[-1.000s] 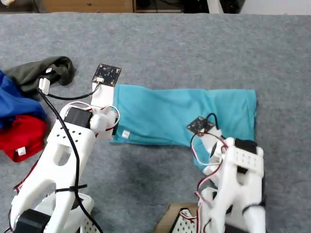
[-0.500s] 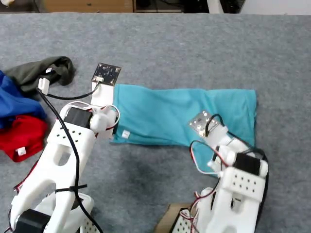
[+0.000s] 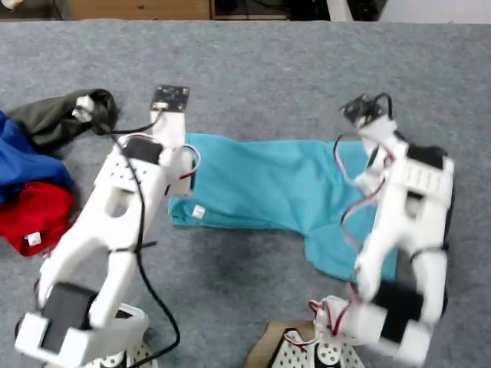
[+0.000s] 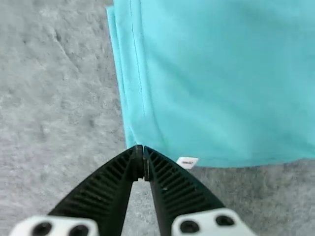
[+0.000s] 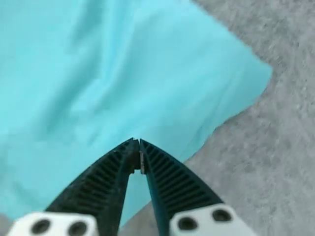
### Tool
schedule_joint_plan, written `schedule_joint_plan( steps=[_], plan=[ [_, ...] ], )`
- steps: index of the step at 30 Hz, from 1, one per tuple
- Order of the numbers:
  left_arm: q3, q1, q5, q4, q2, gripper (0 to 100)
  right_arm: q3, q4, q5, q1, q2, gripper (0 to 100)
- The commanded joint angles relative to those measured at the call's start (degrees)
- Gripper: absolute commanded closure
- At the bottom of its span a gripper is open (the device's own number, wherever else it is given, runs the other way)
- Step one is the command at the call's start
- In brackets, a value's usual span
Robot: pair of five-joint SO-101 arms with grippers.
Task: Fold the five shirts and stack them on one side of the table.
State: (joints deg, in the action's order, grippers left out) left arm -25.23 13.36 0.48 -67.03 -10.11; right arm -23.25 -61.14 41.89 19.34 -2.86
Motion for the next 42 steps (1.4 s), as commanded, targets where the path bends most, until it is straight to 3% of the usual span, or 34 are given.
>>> schedule_joint_plan(
  steps=[1, 9, 17, 21, 28, 32, 37, 42],
  plan=[
    [3.3, 3.0, 0.4, -0.6, 3.6, 98, 14.8, 1.1, -4.3, 0.6, 14.6, 98.9],
    [3.3, 6.5, 0.3, -0.2, 11.3, 98, 41.2, -2.8, -8.6, 0.8, 40.4, 98.9],
    [0.6, -3.8, -8.0, -0.9, 13.0, 98, 60.1, -12.7, -8.6, 0.9, 51.6, 98.9],
    [0.6, -4.3, -11.3, -4.0, 9.0, 98, 64.9, -17.1, -8.6, 1.0, 53.1, 98.9],
    [3.5, 2.6, -11.1, -7.3, -4.0, 98, 74.0, -26.8, -8.3, 1.0, 53.0, 99.0],
    [8.6, 2.6, -5.7, -5.9, -6.5, 98, 81.2, -31.6, -8.5, 0.9, 53.0, 99.0],
    [4.3, 4.5, -3.7, 0.4, -1.2, 98, 85.0, -31.6, -8.7, 0.9, 54.4, 99.0],
    [2.3, 5.5, -3.7, 1.0, 11.4, 98, 85.3, -27.3, -9.9, 1.0, 61.1, 99.0]
  ],
)
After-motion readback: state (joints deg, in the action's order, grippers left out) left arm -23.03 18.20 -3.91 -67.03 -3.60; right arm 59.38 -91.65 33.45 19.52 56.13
